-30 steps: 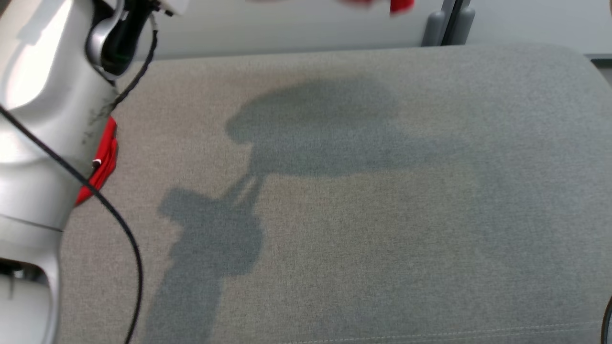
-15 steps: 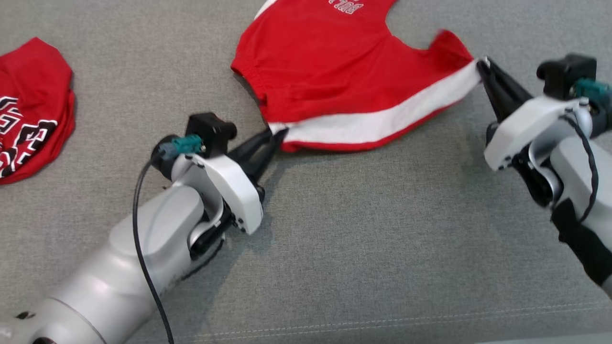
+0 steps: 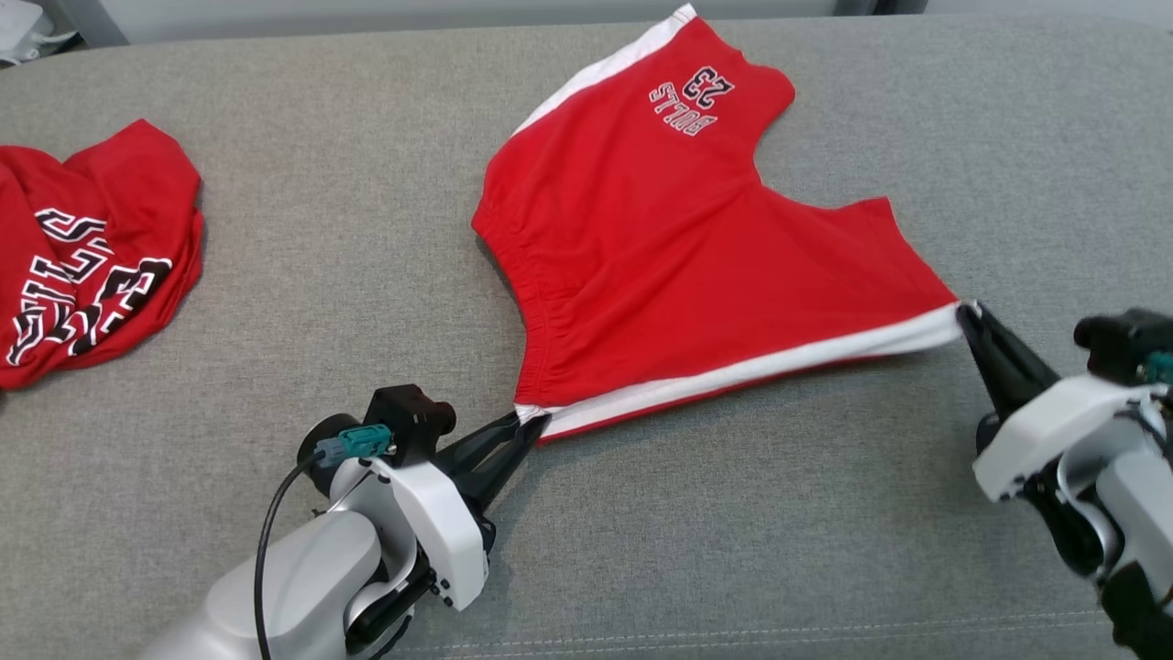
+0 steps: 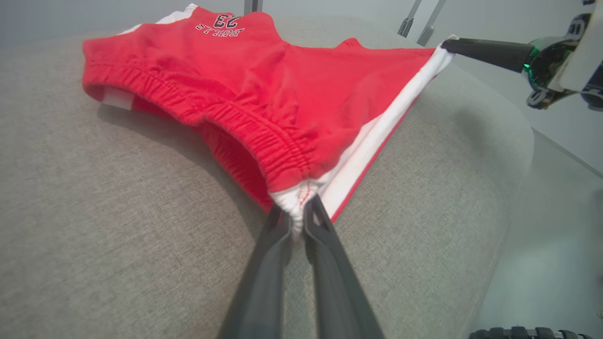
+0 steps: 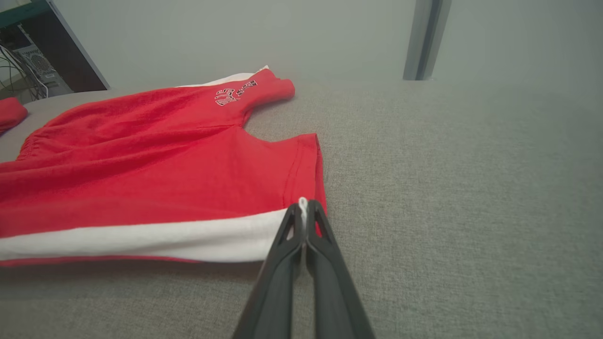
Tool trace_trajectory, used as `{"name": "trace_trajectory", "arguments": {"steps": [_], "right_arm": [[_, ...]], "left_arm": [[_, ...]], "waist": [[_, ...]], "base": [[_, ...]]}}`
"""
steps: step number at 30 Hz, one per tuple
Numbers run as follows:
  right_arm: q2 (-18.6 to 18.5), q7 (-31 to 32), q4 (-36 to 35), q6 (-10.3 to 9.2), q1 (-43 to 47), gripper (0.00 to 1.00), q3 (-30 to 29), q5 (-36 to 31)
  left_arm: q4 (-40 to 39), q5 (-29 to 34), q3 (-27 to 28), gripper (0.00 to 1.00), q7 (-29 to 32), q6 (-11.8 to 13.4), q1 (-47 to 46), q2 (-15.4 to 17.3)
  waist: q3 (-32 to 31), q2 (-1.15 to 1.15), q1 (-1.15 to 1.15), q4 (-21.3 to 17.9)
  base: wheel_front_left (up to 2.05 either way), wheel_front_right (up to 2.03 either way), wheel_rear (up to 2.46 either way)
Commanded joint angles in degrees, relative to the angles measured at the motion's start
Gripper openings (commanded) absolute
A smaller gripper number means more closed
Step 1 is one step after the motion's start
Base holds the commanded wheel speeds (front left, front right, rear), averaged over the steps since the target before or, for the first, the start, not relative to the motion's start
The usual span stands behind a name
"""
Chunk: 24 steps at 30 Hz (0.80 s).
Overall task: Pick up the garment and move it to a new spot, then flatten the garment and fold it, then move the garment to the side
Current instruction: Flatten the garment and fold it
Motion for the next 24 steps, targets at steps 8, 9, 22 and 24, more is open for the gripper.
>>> {"name": "trace_trajectory", "arguments": {"steps": [8, 9, 22, 24], "right_arm": [[-1.08, -0.35, -4.99, -0.01, 12.18, 0.00, -4.39, -4.95], [-0.86, -0.35, -5.23, -0.01, 13.19, 0.00, -5.10, -5.17], [2.27, -0.35, -5.55, -0.01, 22.12, 0.00, -11.02, -9.27], [2.90, -0.35, -5.39, -0.01, 22.33, 0.00, -11.14, -9.88]], "left_arm": [[0.71, -4.81, -2.29, 0.00, -0.38, -0.23, 2.13, 1.67], [1.16, -5.50, -2.87, 0.00, -0.09, -0.23, 2.10, 1.50], [6.96, -9.82, -5.30, 0.00, 0.42, -0.23, 3.27, -0.58], [8.21, -10.72, -5.40, 0.00, 0.44, -0.23, 3.70, -1.39]], "waist": [[-1.45, 0.00, 0.00, -0.14], [-1.52, 0.00, 0.00, -0.10], [-3.31, 0.00, 0.00, -0.53], [-3.50, 0.00, 0.00, -0.73]], "base": [[0.00, 0.00, 0.00], [0.00, 0.00, 0.00], [0.00, 0.00, 0.00], [0.00, 0.00, 0.00]]}}
